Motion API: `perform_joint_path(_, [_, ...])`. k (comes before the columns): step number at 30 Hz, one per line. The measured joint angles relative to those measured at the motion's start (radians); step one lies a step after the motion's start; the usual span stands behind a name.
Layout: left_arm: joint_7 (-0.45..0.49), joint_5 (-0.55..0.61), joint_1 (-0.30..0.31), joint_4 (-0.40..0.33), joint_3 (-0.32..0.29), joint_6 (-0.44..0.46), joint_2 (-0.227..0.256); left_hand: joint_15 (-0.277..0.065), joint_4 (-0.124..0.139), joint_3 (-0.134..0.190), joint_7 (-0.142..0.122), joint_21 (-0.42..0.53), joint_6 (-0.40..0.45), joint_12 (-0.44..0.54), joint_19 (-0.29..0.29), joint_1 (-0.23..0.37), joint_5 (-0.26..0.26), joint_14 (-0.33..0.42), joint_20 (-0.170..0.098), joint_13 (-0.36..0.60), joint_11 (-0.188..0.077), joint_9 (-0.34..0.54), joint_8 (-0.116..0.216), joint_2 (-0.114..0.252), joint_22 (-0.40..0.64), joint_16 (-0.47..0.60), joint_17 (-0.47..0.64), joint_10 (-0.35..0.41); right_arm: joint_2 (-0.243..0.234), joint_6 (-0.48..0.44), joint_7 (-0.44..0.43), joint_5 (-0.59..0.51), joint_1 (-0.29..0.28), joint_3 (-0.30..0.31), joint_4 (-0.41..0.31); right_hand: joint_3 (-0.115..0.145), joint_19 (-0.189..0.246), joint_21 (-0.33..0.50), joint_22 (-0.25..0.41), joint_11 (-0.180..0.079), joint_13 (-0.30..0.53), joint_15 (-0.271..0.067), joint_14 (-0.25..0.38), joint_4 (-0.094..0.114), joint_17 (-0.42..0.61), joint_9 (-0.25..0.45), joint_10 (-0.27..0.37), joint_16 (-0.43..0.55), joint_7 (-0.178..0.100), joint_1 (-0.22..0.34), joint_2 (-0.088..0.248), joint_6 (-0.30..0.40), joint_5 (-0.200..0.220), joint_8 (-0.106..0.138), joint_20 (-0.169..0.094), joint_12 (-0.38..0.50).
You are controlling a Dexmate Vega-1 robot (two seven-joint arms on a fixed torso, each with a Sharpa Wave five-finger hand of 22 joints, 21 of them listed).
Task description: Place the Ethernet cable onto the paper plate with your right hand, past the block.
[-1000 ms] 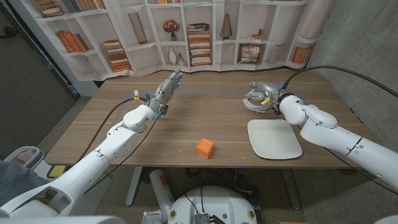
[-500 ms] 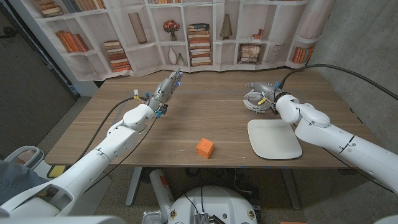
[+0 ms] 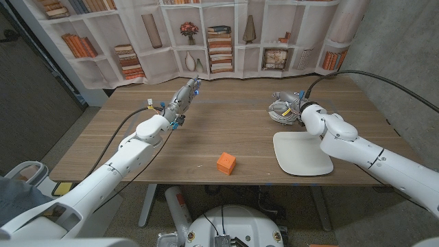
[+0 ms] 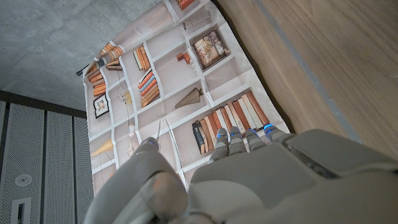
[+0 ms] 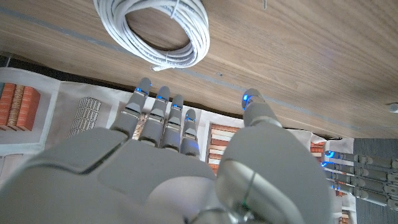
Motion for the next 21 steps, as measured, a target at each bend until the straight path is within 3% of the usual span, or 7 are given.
perform_joint_path(21, [0.003,0.000,0.002,-0.001,0.001,0.004,0.003,0.000,-0.004,-0.004,0.000,-0.004,0.000,0.000,0.000,0.004,0.000,0.000,0.000,0.000,0.000,0.000,0.000,0.004,0.005,0.000,0.000,0.000,0.026,-0.093,0.053,-0.057,0.037,-0.051,0.030,-0.001,0.075,0.000,0.000,-0.002,0.000,0.008,-0.001,0.007,0.000,0.000,0.005,-0.013,-0.013,0.018,-0.010,0.045,0.008,0.010,-0.003,-0.001])
